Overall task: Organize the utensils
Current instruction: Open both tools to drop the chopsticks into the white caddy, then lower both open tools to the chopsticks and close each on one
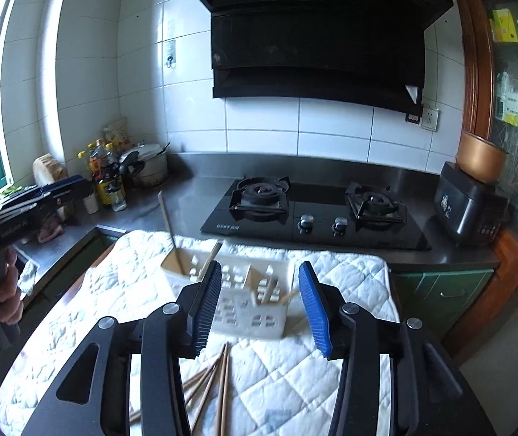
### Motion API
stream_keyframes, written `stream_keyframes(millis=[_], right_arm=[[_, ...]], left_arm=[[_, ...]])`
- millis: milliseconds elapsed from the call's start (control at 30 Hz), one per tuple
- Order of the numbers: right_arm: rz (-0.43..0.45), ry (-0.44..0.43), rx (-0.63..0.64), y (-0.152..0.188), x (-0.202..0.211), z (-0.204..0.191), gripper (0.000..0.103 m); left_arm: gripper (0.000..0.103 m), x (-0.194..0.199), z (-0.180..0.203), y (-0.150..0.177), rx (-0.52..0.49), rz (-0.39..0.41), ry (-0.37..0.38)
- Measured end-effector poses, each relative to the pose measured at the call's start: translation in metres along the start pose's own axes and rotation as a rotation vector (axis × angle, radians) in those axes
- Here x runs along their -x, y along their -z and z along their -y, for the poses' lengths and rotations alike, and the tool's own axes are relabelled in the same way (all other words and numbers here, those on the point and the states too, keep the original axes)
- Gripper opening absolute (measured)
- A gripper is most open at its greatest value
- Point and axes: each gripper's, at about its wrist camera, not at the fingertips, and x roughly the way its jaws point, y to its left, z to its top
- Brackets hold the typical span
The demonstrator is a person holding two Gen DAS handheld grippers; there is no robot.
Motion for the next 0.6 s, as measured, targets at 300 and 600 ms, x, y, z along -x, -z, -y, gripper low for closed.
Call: stream_keyframes(millis=[300,600], right_arm=[[-0.128,-0.047,-0.003,0.109,0.019,-0.025,0.043],[-0.268,-0.016,0.022,0.199,0.008,-0.041,0.043]], left_arm=[[0.034,0.052,-0.009,0.093,0.049,-0.137,0.037],[0.034,0.059,-0.004,0.198,0.041,-0.354,0.090]])
